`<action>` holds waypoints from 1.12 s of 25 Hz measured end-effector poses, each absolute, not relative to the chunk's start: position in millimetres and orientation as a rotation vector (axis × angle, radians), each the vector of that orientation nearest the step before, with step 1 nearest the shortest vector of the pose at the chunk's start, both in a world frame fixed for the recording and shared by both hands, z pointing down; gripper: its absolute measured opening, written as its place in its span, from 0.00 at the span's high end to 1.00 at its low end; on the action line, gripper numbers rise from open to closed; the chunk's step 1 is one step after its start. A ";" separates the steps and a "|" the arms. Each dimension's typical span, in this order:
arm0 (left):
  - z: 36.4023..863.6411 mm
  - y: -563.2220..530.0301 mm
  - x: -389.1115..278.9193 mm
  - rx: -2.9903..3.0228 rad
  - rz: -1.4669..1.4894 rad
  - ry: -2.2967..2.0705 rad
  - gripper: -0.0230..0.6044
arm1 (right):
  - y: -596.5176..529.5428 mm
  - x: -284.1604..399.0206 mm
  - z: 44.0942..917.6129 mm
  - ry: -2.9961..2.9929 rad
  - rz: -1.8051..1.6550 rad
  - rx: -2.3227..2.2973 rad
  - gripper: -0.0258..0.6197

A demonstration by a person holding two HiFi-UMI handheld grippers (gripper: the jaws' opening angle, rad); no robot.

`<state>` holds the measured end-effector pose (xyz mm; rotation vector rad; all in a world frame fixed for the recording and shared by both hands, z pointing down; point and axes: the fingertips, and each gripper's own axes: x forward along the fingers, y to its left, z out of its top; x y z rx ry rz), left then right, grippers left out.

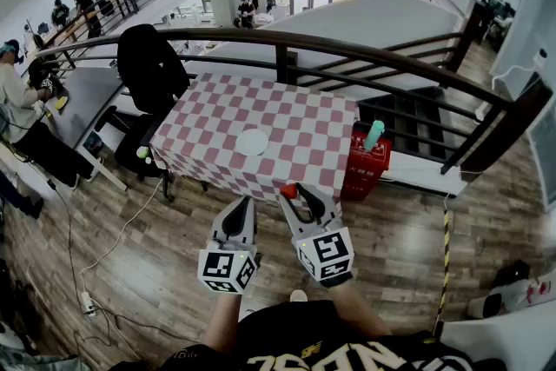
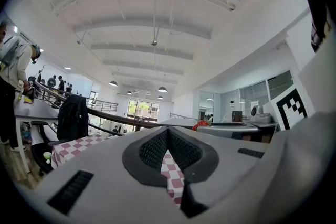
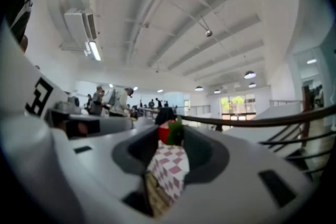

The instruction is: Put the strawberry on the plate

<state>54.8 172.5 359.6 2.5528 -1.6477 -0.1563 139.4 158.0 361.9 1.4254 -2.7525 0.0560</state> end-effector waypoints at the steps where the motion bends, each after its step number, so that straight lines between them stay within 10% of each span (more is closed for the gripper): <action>1: 361.0 171.3 57.5 2.555 -0.151 -1.648 0.95 | 156.9 142.7 364.3 -2.750 0.058 1.430 0.72; 28: 412.1 61.6 52.2 2.547 -0.091 -1.541 0.95 | 55.4 138.2 417.1 -2.643 0.194 1.480 0.72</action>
